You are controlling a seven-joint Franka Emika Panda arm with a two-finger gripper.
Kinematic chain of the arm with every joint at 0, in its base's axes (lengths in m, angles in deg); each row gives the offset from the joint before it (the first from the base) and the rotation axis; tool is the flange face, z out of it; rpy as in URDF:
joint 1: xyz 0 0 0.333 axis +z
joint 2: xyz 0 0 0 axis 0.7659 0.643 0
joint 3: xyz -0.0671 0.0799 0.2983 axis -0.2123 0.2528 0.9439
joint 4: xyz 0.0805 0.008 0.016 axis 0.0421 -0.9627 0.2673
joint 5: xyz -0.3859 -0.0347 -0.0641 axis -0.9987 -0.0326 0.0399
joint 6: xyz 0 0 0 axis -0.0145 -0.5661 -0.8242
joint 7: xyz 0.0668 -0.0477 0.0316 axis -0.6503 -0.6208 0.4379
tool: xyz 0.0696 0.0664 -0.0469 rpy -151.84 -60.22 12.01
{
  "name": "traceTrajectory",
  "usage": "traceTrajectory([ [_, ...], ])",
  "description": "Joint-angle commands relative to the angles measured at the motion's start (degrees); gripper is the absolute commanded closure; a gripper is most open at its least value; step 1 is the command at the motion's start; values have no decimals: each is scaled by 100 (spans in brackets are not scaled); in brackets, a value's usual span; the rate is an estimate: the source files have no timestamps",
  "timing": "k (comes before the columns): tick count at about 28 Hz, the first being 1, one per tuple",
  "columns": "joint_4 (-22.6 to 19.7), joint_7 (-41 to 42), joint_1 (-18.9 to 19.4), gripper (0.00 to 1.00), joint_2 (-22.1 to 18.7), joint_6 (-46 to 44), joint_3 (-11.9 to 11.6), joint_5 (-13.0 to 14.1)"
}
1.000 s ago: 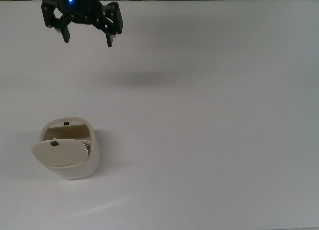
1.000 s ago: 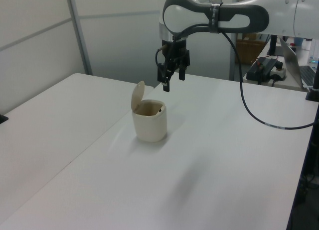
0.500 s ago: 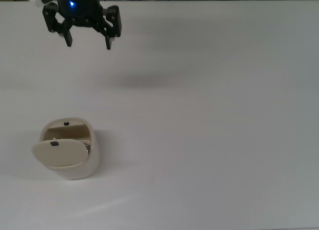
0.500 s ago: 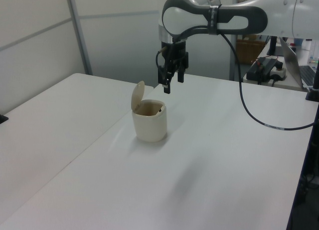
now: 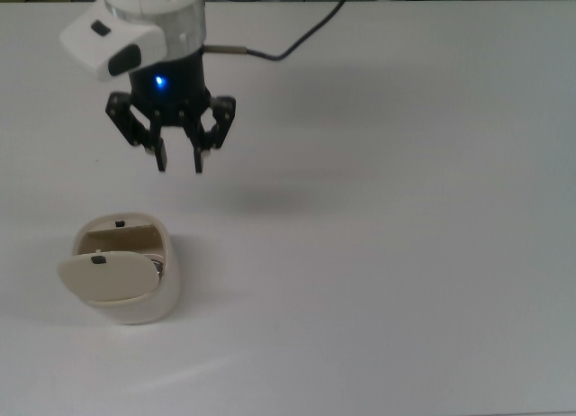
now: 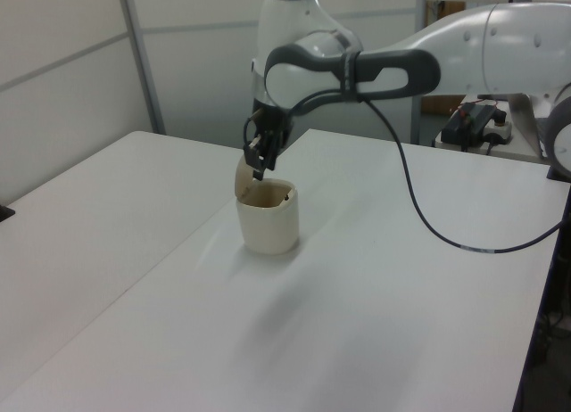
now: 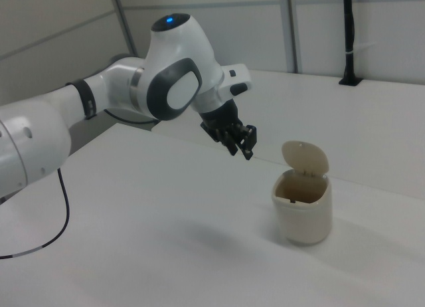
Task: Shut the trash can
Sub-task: 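Move the gripper down and behind the raised lid of the trash can, then push the open lid forward and down over the can opening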
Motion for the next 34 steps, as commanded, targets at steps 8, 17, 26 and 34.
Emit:
traceTrajectory([
  [8,178,31,-16,65,396,1858,-50,-65],
  [17,460,-21,-121,77,650,2729,-156,-469],
  [26,512,-4,-341,99,975,2914,-182,-654],
  [34,504,23,-517,100,1099,3064,-182,-671],
])
